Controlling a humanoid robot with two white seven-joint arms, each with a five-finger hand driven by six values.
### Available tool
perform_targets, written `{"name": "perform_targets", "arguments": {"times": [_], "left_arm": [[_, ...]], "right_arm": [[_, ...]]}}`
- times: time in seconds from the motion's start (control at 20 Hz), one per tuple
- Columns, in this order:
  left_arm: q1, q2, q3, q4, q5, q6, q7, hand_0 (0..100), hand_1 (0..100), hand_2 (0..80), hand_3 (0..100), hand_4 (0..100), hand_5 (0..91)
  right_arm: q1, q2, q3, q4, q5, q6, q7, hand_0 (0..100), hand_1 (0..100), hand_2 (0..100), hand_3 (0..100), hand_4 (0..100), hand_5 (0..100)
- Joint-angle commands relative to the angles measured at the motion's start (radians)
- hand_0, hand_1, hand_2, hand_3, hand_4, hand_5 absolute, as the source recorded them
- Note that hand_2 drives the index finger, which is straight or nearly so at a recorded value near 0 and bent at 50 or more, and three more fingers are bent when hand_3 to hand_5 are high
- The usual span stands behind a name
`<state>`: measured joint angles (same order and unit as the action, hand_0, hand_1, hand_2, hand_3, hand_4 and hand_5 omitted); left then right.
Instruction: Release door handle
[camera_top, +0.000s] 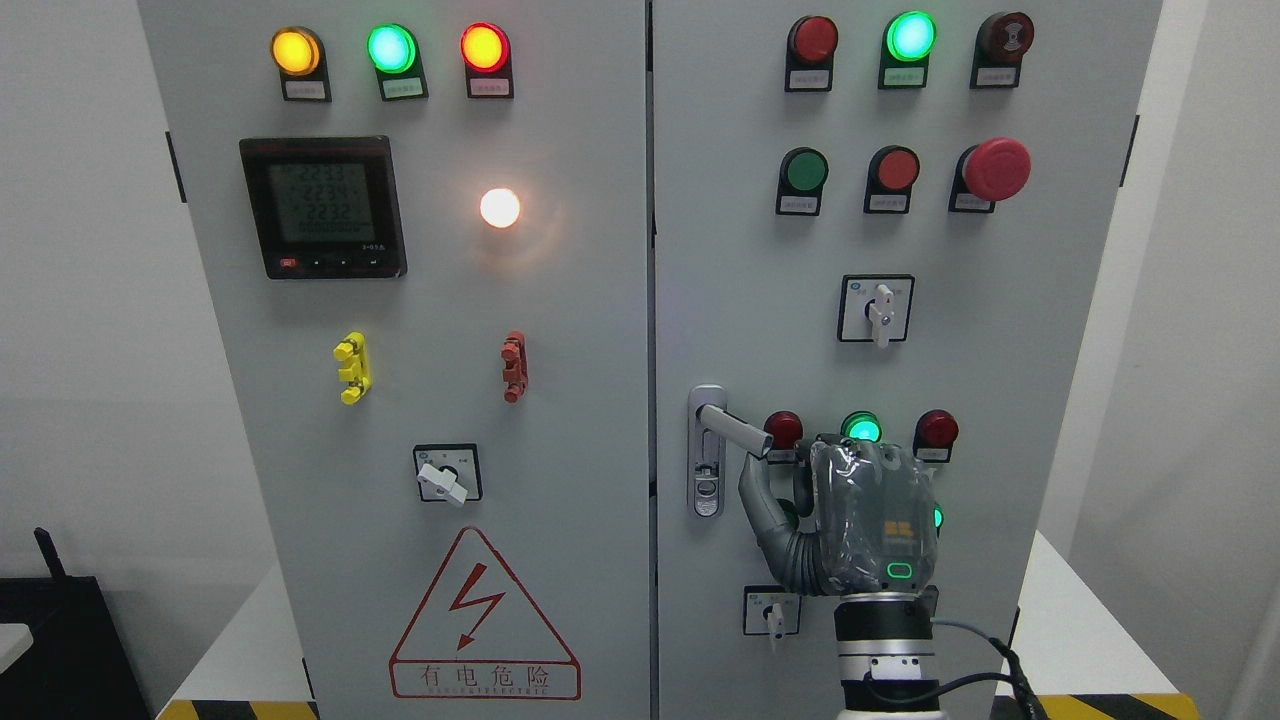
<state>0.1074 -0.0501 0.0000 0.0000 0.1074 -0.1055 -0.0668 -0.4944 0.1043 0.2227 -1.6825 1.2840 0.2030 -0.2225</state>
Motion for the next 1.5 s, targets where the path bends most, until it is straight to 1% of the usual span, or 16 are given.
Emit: {"name": "perform_targets", "arguments": {"times": [0.0, 0.4, 1.05, 1.15, 1.2, 1.3, 1.4, 1.45], "left_arm": [[0.0, -0.001, -0.014, 0.02, 0.0, 0.0, -0.001, 12, 39, 0.0, 0, 0, 0.0], [0.0, -0.001, -0.014, 0.02, 0.0, 0.0, -0.001, 12, 39, 0.0, 0, 0, 0.0], [0.0, -0.001, -0.014, 0.02, 0.0, 0.0, -0.001, 12, 39, 0.0, 0, 0, 0.0], [0.0, -0.001, -0.014, 0.02, 0.0, 0.0, -0.001, 12, 39, 0.0, 0, 0, 0.0], [0.0, -0.001, -0.014, 0.02, 0.0, 0.0, -0.001, 12, 39, 0.0, 0, 0, 0.0], [0.0, -0.001, -0.014, 0.02, 0.0, 0.0, -0.001, 12, 39, 0.0, 0, 0, 0.0], [0.0, 0.001, -0.014, 0.02, 0.0, 0.0, -0.001, 12, 39, 0.0, 0, 0, 0.0], [0.0, -0.001, -0.014, 0.02, 0.0, 0.0, -0.001, 12, 39, 0.0, 0, 0, 0.0]], "right_arm": [[-0.001, -0.014, -0.002, -0.002, 0.0, -0.001, -0.005, 58, 20, 100, 100, 100, 98], [-0.013, -0.014, 0.0, -0.002, 0.0, -0.002, -0.005, 58, 20, 100, 100, 100, 98], [-0.012, -0.015, 0.0, -0.002, 0.0, -0.004, -0.005, 58, 20, 100, 100, 100, 98], [-0.007, -0.018, 0.001, -0.011, 0.0, -0.004, -0.006, 58, 21, 100, 100, 100, 98], [-0.001, -0.026, 0.001, -0.016, 0.0, -0.005, -0.006, 58, 21, 100, 100, 100, 98], [0.011, -0.032, 0.001, -0.02, -0.002, -0.005, -0.02, 58, 21, 100, 100, 100, 98], [0.019, -0.035, 0.001, -0.031, -0.003, -0.007, -0.023, 58, 21, 100, 100, 100, 98], [0.033, -0.043, 0.001, -0.042, -0.003, -0.008, -0.023, 58, 21, 100, 100, 100, 98]]}}
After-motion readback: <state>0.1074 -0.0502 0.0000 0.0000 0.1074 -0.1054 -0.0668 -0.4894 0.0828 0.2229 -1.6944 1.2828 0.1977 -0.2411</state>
